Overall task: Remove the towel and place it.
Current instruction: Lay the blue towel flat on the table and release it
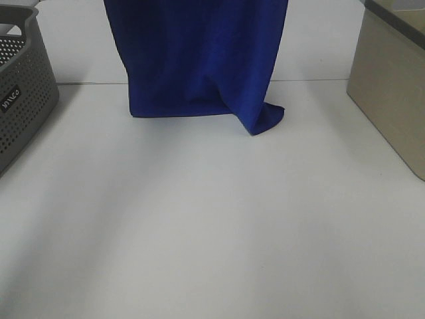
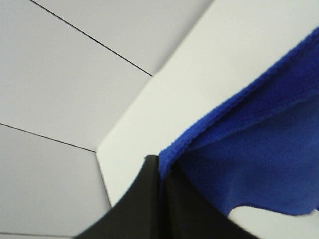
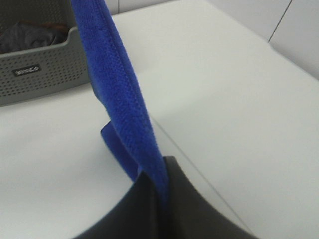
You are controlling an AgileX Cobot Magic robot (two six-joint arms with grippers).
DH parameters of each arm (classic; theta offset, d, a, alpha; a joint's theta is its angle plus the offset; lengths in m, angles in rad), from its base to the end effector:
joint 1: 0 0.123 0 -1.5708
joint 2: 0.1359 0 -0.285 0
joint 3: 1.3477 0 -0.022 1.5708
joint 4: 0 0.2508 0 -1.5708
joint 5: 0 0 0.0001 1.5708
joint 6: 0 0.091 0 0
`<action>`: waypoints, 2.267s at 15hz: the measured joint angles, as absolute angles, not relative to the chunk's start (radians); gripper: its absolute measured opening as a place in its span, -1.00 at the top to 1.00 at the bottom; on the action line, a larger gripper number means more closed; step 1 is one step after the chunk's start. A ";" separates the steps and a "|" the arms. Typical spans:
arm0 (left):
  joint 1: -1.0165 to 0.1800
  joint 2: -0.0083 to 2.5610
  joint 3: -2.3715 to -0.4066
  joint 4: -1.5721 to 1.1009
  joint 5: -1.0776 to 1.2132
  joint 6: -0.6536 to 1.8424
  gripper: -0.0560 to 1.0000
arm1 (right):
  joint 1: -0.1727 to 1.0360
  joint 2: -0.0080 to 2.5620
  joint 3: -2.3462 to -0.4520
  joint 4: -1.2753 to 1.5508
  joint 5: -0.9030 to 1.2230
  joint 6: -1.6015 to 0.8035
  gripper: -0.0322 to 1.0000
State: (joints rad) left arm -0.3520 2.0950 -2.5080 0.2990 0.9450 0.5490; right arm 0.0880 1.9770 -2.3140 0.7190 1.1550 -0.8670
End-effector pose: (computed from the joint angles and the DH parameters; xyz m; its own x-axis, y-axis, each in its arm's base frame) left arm 0.4438 -0.1398 0.4513 -0.2010 0.7619 -0.6157 0.3538 0.6426 0.6796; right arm 0.4193 0.0921 0.4484 -0.2156 -0.4221 -0.8805 -0.7735 0.6242 -0.1098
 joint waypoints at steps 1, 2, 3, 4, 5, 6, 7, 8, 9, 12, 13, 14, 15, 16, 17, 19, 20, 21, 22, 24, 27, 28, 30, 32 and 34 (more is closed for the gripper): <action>-0.357 2.076 -2.510 0.261 1.060 0.549 0.89 | 0.089 1.962 -2.314 0.696 1.196 -0.825 0.91; -0.357 2.064 -2.510 0.223 1.151 0.549 0.89 | 0.090 1.953 -2.314 0.672 1.210 -0.772 0.91; -0.357 2.052 -2.510 0.193 1.182 0.548 0.89 | 0.091 1.946 -2.314 0.648 1.219 -0.720 0.91; -0.357 2.041 -2.510 0.168 1.193 0.538 0.89 | 0.091 1.943 -2.314 0.631 1.219 -0.671 0.91; -0.357 2.029 -2.510 0.146 1.200 0.533 0.89 | 0.095 1.936 -2.308 0.612 1.219 -0.633 0.91; -0.357 2.009 -2.493 0.131 1.202 0.530 0.89 | 0.102 1.915 -2.274 0.591 1.219 -0.606 0.91; -0.357 1.982 -2.447 0.121 1.204 0.530 0.89 | 0.109 1.883 -2.223 0.580 1.219 -0.594 0.91; -0.357 1.945 -2.386 0.104 1.204 0.530 0.89 | 0.115 1.843 -2.160 0.575 1.219 -0.591 0.91; -0.357 1.899 -2.313 0.074 1.205 0.530 0.89 | 0.118 1.818 -2.120 0.573 1.219 -0.590 0.91; -0.354 1.727 -2.034 -0.064 1.209 0.529 0.89 | 0.121 1.604 -1.800 0.562 1.218 -0.567 0.91; -0.354 1.674 -1.954 -0.094 1.209 0.524 0.89 | 0.121 1.543 -1.717 0.567 1.217 -0.555 0.91; -0.354 1.625 -1.882 -0.112 1.208 0.511 0.89 | 0.123 1.488 -1.633 0.588 1.217 -0.547 0.91; -0.355 1.577 -1.805 -0.125 1.208 0.495 0.89 | 0.123 1.434 -1.560 0.616 1.217 -0.546 0.91; -0.355 1.530 -1.739 -0.148 1.208 0.486 0.89 | 0.123 1.384 -1.486 0.641 1.216 -0.546 0.91; -0.355 1.481 -1.672 -0.183 1.208 0.480 0.89 | 0.123 1.331 -1.403 0.655 1.216 -0.546 0.91; -0.355 1.410 -1.517 -0.249 1.207 0.479 0.89 | 0.123 1.246 -1.245 0.659 1.214 -0.546 0.91; -0.355 1.397 -1.480 -0.263 1.207 0.480 0.89 | 0.123 1.231 -1.213 0.661 1.214 -0.545 0.91; -0.355 1.380 -1.415 -0.283 1.207 0.480 0.89 | 0.123 1.200 -1.131 0.668 1.213 -0.536 0.91; -0.355 1.359 -1.334 -0.310 1.205 0.482 0.89 | 0.123 1.169 -1.023 0.679 1.212 -0.508 0.91; -0.355 1.343 -1.249 -0.343 1.205 0.482 0.89 | 0.123 1.161 -0.936 0.688 1.212 -0.464 0.91; -0.355 1.338 -1.104 -0.421 1.204 0.474 0.89 | 0.123 1.160 -0.820 0.687 1.212 -0.379 0.91; -0.355 1.338 -1.055 -0.439 1.204 0.462 0.89 | 0.123 1.160 -0.788 0.689 1.211 -0.355 0.91; -0.358 1.338 -0.944 -0.477 1.202 0.425 0.89 | 0.123 1.158 -0.680 0.710 1.211 -0.323 0.91; -0.398 1.337 -0.872 -0.481 1.200 0.421 0.89 | 0.123 1.158 -0.613 0.716 1.211 -0.303 0.91; -0.486 1.337 -0.826 -0.469 1.195 0.396 0.89 | 0.123 1.158 -0.561 0.701 1.211 -0.290 0.91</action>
State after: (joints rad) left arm -0.4860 1.3370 -0.8260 -0.4690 1.1950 0.3960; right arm 0.1230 1.1580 -0.5610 0.7010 1.2110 -0.2900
